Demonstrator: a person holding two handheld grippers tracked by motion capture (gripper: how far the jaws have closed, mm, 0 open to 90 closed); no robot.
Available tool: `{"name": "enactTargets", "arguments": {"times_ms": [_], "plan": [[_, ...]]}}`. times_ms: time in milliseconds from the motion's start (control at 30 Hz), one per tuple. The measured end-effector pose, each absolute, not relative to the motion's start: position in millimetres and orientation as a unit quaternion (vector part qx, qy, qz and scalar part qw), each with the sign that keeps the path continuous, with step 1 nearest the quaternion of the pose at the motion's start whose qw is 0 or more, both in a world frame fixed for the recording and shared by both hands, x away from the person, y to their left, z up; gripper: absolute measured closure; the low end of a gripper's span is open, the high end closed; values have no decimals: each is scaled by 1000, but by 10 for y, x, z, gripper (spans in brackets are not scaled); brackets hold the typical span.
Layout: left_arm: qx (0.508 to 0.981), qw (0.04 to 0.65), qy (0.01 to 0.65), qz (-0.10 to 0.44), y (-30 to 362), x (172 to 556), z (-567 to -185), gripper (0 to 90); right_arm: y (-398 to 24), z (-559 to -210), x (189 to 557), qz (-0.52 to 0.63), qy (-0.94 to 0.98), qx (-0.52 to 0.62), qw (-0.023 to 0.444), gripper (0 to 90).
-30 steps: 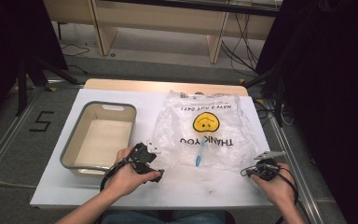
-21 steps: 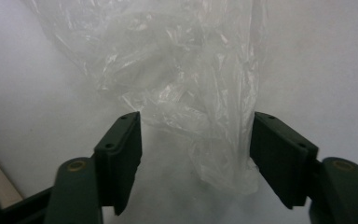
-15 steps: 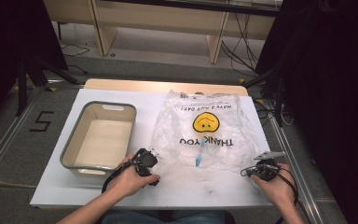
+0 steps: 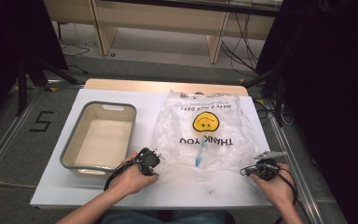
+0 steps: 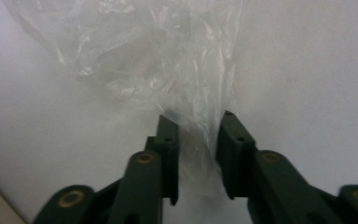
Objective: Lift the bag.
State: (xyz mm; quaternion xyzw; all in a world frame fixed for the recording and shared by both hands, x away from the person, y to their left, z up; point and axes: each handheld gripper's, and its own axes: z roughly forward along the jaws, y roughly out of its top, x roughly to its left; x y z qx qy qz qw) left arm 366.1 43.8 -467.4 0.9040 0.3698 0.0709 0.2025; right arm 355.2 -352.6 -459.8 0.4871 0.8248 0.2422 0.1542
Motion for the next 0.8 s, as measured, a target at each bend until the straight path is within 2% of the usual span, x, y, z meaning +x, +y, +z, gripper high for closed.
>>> {"name": "enactTargets", "arguments": {"times_ms": [100, 300, 367, 533, 667, 800], "plan": [[905, 214, 360, 73, 440, 3647, -4685, 865, -3529, -4592, 3549, 248, 821, 489, 155, 894], [903, 235, 353, 69, 486, 3658, -4692, 890, -3526, -4583, 3552, 269, 816, 489, 152, 882], [902, 240, 351, 73, 483, 3656, -4685, 891, -3524, -4564, 3550, 283, 815, 483, 150, 790], [900, 246, 352, 75, 457, 3642, -4685, 891, -3499, -4415, 3477, 318, 803, 469, 183, 553], [899, 246, 353, 77, 455, 3642, -4695, 891, -3565, -4325, 3413, 323, 795, 471, 206, 471], [898, 248, 354, 80, 462, 3642, -4691, 891, -3666, -4367, 3358, 307, 800, 481, 186, 424]]}}
